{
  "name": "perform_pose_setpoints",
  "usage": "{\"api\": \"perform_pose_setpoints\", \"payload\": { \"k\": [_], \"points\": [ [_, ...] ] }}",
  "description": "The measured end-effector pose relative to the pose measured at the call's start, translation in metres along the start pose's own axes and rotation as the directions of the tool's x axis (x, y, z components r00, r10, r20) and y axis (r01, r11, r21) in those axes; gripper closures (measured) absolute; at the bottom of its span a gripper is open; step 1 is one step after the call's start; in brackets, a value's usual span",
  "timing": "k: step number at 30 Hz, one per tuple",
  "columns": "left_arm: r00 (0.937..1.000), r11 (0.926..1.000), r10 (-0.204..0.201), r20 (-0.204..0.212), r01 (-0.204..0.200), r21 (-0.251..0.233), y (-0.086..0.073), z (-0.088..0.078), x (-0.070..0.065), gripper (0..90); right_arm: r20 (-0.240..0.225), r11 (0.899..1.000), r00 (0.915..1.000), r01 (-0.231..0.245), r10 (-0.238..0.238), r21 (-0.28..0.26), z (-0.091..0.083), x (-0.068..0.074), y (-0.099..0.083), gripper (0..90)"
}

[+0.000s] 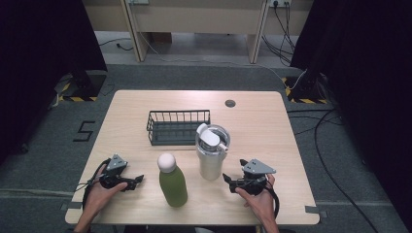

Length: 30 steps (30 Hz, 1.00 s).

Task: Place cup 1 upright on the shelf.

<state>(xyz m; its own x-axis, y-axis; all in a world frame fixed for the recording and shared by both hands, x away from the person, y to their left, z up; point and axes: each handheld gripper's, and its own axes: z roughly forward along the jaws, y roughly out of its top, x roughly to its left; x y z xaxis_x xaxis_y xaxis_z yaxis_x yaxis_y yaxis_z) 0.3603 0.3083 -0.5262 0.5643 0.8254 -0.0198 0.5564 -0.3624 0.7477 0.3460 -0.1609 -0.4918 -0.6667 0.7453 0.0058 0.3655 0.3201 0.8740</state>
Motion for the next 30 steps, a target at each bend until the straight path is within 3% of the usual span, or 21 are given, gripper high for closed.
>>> {"api": "perform_pose_setpoints", "payload": {
  "k": [10,17,25,30],
  "points": [
    [1.0000,1.0000,0.000,0.000,0.000,0.000,0.000,0.000,0.000,9.3,-0.079,0.995,0.9961,0.032,-0.040,-0.095,0.012,0.009,0.009,14.9],
    [1.0000,1.0000,0.000,0.002,0.000,0.001,0.000,0.000,0.000,9.2,-0.081,0.994,0.9948,0.054,-0.062,-0.100,0.028,0.017,0.012,14.6],
    [1.0000,1.0000,0.001,0.002,-0.001,0.001,0.000,0.000,0.000,9.0,-0.107,0.989,0.9919,0.054,-0.069,-0.135,0.039,0.018,0.013,13.5],
    [1.0000,1.0000,0.001,0.003,-0.001,0.002,0.000,0.000,0.000,9.0,-0.100,0.986,0.9921,0.059,-0.075,-0.156,0.048,0.021,0.014,11.0]
  ]
}}
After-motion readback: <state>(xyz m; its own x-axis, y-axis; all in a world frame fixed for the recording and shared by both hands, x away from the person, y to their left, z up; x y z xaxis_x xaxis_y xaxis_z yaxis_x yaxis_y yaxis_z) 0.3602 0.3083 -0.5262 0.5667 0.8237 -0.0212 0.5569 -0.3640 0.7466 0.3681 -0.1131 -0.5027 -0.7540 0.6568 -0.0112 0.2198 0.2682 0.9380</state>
